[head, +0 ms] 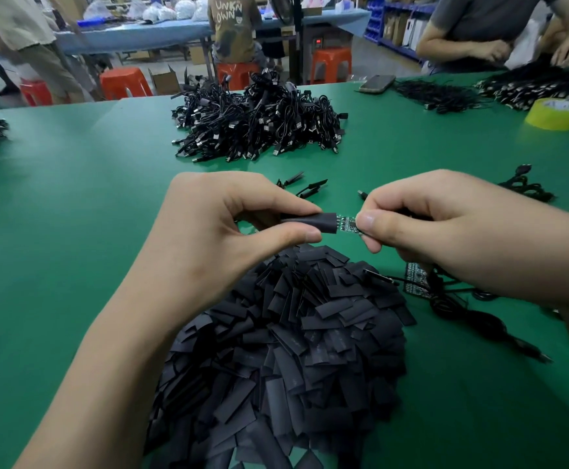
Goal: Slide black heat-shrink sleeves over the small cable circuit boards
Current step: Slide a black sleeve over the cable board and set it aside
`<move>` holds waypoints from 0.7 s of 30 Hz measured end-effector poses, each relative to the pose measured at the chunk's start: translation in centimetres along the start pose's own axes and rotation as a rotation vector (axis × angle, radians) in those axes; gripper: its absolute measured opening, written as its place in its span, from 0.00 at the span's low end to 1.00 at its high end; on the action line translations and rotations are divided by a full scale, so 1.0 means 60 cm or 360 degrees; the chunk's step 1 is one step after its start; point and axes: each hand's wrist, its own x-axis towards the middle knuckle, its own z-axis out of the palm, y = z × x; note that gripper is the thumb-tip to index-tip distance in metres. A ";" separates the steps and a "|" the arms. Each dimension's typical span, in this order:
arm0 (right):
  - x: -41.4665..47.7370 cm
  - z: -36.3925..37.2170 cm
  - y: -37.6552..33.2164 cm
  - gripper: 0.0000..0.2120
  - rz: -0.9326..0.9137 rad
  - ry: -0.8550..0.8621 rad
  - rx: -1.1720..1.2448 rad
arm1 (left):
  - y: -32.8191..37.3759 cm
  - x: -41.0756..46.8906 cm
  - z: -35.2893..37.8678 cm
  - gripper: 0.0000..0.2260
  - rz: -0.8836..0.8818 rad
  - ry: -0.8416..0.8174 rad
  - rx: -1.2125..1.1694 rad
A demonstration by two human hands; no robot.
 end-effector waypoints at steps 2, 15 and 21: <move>0.000 0.003 -0.002 0.17 -0.0001 -0.0020 -0.0001 | 0.001 0.000 0.001 0.11 -0.0023 0.0010 0.0022; 0.004 0.011 -0.009 0.15 0.0046 -0.0080 -0.0126 | 0.002 -0.001 0.004 0.13 -0.0048 -0.0093 0.0064; 0.003 0.011 -0.010 0.15 0.0071 -0.0156 -0.0040 | -0.002 -0.001 0.001 0.11 0.0025 -0.0235 0.0042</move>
